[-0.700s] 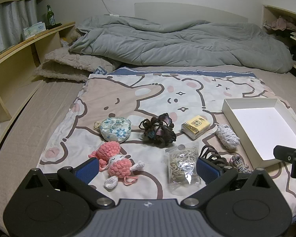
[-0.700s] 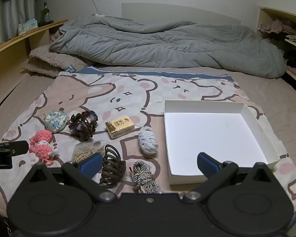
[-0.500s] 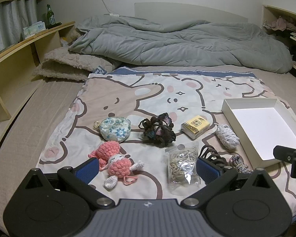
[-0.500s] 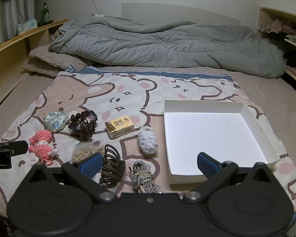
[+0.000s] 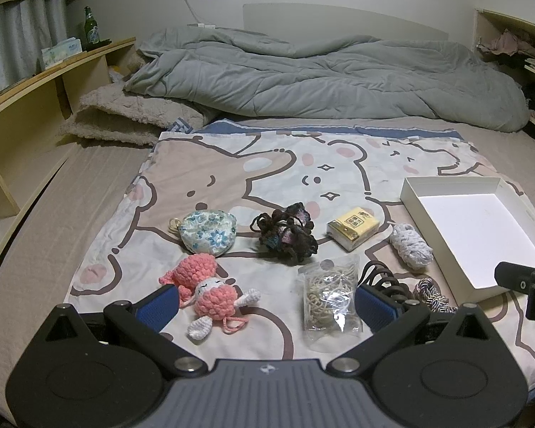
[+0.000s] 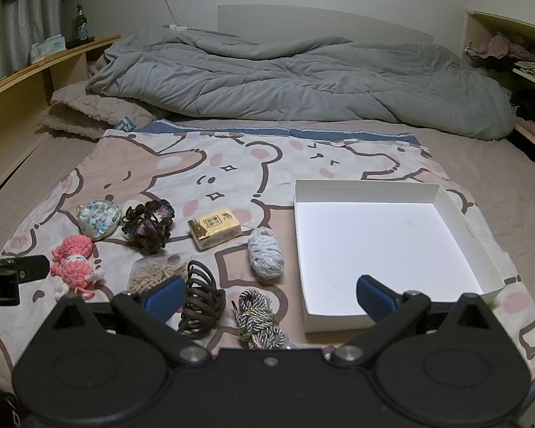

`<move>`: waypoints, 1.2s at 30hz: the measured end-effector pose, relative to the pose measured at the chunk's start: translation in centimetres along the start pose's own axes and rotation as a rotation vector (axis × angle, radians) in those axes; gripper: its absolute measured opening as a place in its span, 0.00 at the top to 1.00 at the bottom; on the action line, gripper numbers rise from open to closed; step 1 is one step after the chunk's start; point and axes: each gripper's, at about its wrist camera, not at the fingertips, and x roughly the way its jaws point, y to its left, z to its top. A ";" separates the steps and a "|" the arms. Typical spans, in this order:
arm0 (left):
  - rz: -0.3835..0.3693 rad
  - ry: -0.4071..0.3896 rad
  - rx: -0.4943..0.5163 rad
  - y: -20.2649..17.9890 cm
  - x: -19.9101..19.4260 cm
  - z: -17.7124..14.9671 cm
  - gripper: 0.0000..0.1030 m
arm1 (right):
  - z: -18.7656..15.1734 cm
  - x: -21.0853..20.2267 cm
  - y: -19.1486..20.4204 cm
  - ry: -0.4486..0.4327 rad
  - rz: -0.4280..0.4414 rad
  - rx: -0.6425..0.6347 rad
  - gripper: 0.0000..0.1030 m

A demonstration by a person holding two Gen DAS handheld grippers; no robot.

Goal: Organize objects

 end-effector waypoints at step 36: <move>-0.003 0.002 0.011 -0.2 0.2 -0.2 0.00 | 0.0 0.0 -0.1 0.002 -0.002 -0.001 0.00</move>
